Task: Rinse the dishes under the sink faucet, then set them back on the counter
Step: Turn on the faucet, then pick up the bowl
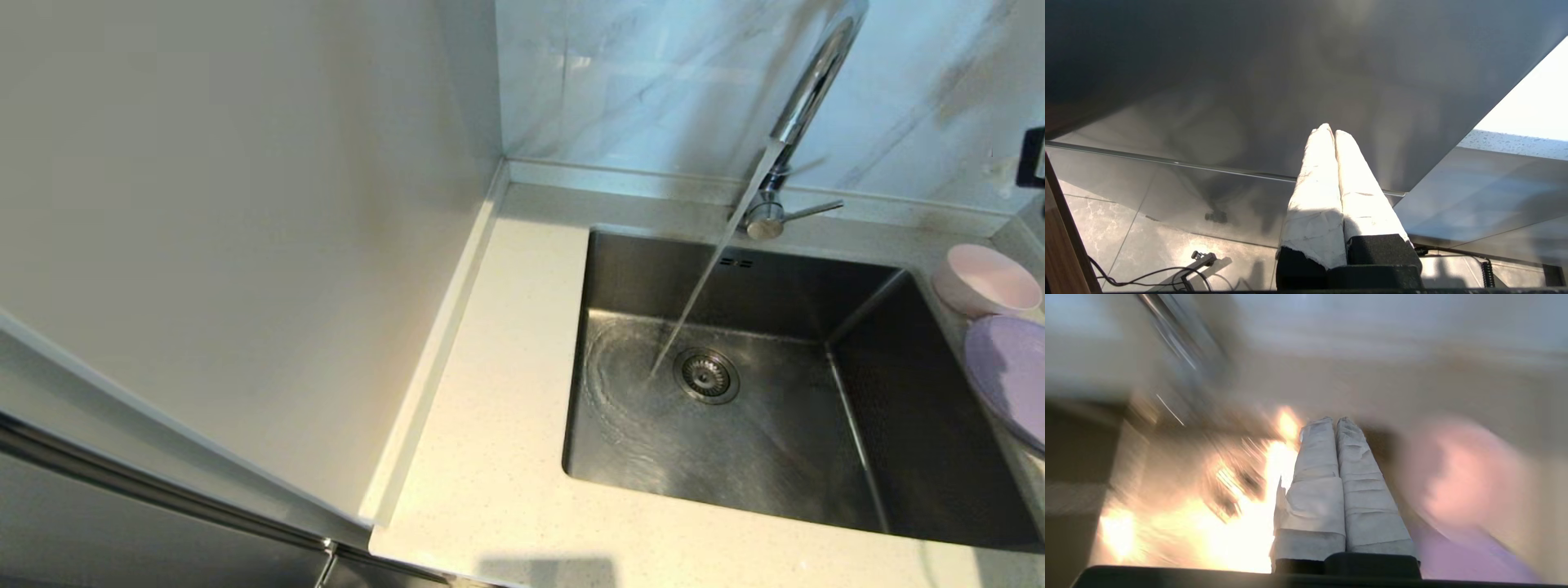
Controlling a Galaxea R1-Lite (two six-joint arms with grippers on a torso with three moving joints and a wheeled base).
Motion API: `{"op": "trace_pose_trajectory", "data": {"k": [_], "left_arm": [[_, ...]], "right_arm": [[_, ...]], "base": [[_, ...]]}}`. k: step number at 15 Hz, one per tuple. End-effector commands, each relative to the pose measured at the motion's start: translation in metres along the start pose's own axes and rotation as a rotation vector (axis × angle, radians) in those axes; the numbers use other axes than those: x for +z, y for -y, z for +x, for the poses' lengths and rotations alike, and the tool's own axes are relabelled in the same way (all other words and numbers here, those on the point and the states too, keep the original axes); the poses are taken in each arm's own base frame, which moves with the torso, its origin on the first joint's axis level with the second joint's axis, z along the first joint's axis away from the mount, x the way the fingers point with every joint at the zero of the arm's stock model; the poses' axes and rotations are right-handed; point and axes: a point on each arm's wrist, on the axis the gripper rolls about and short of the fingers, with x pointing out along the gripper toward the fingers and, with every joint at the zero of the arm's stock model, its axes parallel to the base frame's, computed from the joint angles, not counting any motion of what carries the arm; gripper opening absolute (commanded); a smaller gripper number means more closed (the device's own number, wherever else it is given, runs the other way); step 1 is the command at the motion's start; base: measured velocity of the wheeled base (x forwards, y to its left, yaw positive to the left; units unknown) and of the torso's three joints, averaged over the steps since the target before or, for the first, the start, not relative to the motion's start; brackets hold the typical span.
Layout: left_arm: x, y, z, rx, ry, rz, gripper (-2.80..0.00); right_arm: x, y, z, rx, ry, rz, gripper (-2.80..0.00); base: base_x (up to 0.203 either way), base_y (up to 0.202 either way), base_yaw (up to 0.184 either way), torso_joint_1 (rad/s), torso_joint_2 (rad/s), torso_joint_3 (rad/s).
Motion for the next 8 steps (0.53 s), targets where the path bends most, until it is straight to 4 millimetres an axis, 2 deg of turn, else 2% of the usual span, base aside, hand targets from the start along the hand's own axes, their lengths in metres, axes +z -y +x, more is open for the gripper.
{"op": "trace_pose_trajectory", "data": {"k": [1,3,5,8], "left_arm": [[0.000,0.000,0.000,0.000,0.000,0.000,-2.80],[0.000,0.000,0.000,0.000,0.000,0.000,-2.80],[0.000,0.000,0.000,0.000,0.000,0.000,-2.80],[0.000,0.000,0.000,-0.001,0.000,0.000,-2.80]], "right_arm": [[-0.019,0.009,-0.048,-0.047,-0.122,-0.140,-2.80],[-0.039,0.007,-0.061,-0.039,-0.213,-0.181,-2.80],[-0.052,0.005,-0.062,-0.017,-0.264,-0.258,-2.80],[-0.056,0.005,-0.061,-0.010,-0.281,-0.303,-2.80]], "base": [[0.000,0.000,0.000,0.000,0.00,0.000],[0.000,0.000,0.000,0.000,0.00,0.000],[0.000,0.000,0.000,0.000,0.00,0.000],[0.000,0.000,0.000,0.000,0.00,0.000]]}}
